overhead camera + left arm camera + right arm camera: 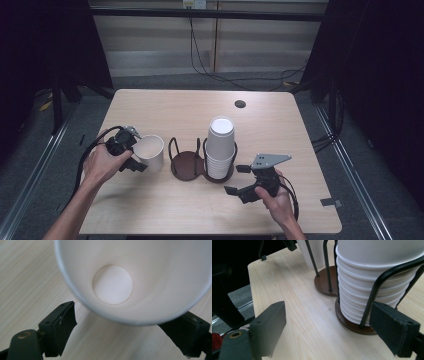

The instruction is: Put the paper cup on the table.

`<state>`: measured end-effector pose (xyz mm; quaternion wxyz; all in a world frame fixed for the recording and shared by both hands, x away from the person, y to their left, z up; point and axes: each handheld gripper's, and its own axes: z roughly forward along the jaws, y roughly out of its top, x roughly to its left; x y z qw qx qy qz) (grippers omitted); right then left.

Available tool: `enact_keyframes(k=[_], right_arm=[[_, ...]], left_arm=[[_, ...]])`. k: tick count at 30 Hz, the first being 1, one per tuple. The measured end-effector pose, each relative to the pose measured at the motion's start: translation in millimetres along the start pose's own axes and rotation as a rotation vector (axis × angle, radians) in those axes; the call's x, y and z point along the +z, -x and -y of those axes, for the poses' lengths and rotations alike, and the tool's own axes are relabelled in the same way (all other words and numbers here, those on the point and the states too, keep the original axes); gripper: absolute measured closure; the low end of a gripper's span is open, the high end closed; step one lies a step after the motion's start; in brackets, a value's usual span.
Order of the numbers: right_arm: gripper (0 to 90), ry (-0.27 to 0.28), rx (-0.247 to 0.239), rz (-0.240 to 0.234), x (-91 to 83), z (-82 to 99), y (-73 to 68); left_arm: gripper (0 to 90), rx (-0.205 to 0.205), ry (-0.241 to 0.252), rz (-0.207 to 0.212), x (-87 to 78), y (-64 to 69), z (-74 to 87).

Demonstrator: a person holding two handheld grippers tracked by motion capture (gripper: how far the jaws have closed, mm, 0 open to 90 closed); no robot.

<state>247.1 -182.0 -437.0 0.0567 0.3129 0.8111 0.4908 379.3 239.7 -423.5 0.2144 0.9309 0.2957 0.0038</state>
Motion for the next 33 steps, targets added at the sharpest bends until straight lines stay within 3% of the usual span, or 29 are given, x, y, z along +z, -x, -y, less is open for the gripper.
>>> enact_keyframes(k=[3,6,13,17,18,20,22,25,27,33], right_arm=[[14.6,-0.003,0.001,-0.001,1.4,0.1,1.1],[14.6,-0.004,0.004,-0.001,1.6,0.2,1.2],[14.4,0.007,0.009,0.009,-1.7,0.7,1.6],[14.4,0.011,0.014,0.017,-2.9,1.3,2.5],[14.4,0.011,0.016,0.018,-2.8,1.5,2.7],[14.4,0.009,0.017,0.016,-2.6,1.5,2.6],[14.4,0.010,0.016,0.017,-2.7,1.6,2.2],[14.4,0.009,0.018,0.019,-2.9,1.7,2.5],[14.4,0.009,0.019,0.021,-3.5,2.0,2.2],[14.4,0.012,0.021,0.025,-4.1,2.8,2.4]], left_arm=[[15.3,-0.012,0.024,-0.009,-3.5,1.0,4.0],[15.3,-0.009,0.045,0.011,-5.9,2.9,8.1],[16.1,-0.044,0.095,0.059,-1.7,9.5,19.7],[16.2,-0.102,0.152,0.082,-1.1,14.5,31.0],[16.4,-0.112,0.159,0.070,-0.9,16.3,33.1],[16.4,-0.104,0.173,0.047,-1.4,20.3,36.6],[16.5,-0.106,0.204,0.058,-2.8,24.4,41.1],[16.6,-0.112,0.280,0.027,-7.8,30.8,48.4],[16.4,-0.101,0.294,0.014,-9.1,35.0,51.8],[16.6,-0.077,0.358,0.042,-9.5,47.9,60.3]])
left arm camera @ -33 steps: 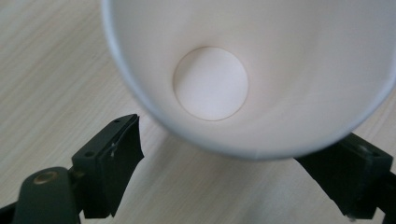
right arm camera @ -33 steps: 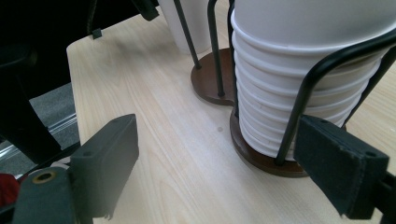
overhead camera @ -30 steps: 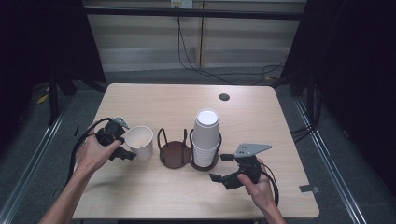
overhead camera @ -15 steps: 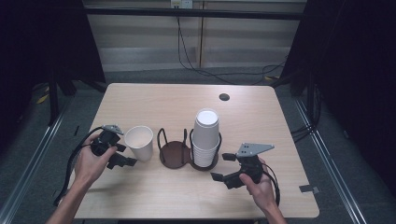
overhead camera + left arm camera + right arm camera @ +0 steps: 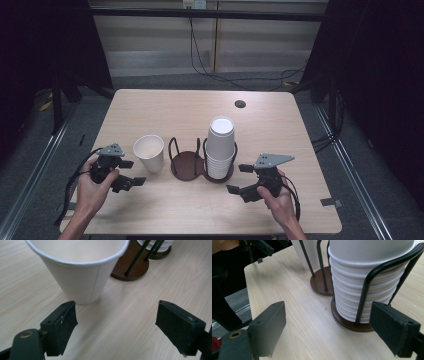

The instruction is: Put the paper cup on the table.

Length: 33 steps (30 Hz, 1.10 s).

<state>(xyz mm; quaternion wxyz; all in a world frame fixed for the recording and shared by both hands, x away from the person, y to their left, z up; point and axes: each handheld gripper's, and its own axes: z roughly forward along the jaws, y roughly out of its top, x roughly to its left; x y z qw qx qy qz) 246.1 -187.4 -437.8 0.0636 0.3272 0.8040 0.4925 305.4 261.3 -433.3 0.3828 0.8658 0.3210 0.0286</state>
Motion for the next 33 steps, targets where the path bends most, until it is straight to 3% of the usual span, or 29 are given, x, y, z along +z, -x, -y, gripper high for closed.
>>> enact_keyframes(k=[2,7,11,13,17,19,21,24,25,29,33], right_arm=[[14.4,0.000,-0.001,0.000,0.1,0.1,-0.3],[14.4,-0.001,-0.001,0.001,0.3,0.5,-0.1],[14.4,-0.001,-0.002,0.002,0.2,0.7,0.3],[14.4,-0.002,-0.002,0.000,0.2,1.1,0.0],[14.4,-0.008,-0.001,-0.004,1.6,2.1,-1.2],[14.4,-0.010,-0.003,-0.005,2.3,2.5,-1.5],[14.4,-0.009,-0.001,-0.004,2.8,2.7,-1.6],[14.4,-0.010,-0.002,-0.001,2.7,3.2,-2.0],[14.4,-0.010,-0.002,0.002,2.5,3.5,-2.3],[14.4,-0.007,-0.011,0.007,2.8,5.3,-3.3],[14.5,-0.010,0.002,0.028,4.5,9.6,-3.7]], left_arm=[[16.6,-0.003,0.038,0.010,-3.1,4.4,1.2],[16.4,-0.014,0.138,-0.010,-11.0,14.0,5.4],[16.3,-0.006,0.181,0.005,-10.9,21.6,11.2],[16.3,-0.012,0.212,-0.012,-9.6,27.7,14.2],[16.0,-0.026,0.269,0.010,-5.4,38.7,21.6],[16.0,-0.024,0.268,0.006,-1.4,42.3,24.4],[16.0,-0.026,0.296,0.023,1.9,44.6,25.4],[15.9,-0.016,0.331,0.010,7.5,52.7,28.3],[15.8,-0.019,0.338,0.029,11.2,56.1,30.8],[15.8,-0.008,0.334,0.078,26.2,70.6,33.8],[15.8,-0.026,0.336,0.073,36.8,76.7,31.9]])
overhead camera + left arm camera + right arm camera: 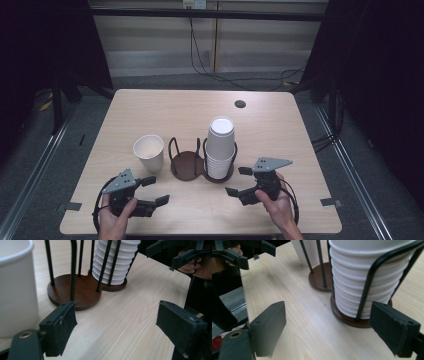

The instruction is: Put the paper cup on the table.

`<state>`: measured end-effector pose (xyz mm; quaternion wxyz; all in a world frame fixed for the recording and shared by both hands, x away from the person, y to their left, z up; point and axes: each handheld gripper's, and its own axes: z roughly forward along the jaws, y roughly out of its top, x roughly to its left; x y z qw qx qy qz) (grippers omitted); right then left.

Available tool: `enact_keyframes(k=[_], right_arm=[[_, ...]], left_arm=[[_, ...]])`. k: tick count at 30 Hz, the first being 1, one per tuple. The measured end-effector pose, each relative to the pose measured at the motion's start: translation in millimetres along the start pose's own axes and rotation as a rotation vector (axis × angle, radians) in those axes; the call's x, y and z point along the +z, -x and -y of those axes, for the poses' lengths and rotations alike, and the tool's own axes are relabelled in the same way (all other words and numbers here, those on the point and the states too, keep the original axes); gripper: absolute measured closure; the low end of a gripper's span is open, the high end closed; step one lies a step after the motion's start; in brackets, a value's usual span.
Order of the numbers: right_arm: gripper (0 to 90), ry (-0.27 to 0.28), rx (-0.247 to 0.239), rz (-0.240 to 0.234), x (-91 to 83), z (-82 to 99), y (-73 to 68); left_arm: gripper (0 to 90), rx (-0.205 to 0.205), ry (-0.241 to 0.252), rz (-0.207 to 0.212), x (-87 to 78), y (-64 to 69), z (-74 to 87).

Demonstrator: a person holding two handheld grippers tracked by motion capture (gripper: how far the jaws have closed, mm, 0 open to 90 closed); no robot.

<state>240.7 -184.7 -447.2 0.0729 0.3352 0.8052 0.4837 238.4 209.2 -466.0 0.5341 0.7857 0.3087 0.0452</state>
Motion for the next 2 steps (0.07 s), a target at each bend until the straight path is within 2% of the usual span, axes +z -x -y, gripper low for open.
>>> enact_keyframes(k=[2], right_arm=[[14.4,0.006,0.017,0.004,-1.1,3.2,0.7]], left_arm=[[15.8,-0.025,-0.007,0.013,2.7,-1.2,0.2]])
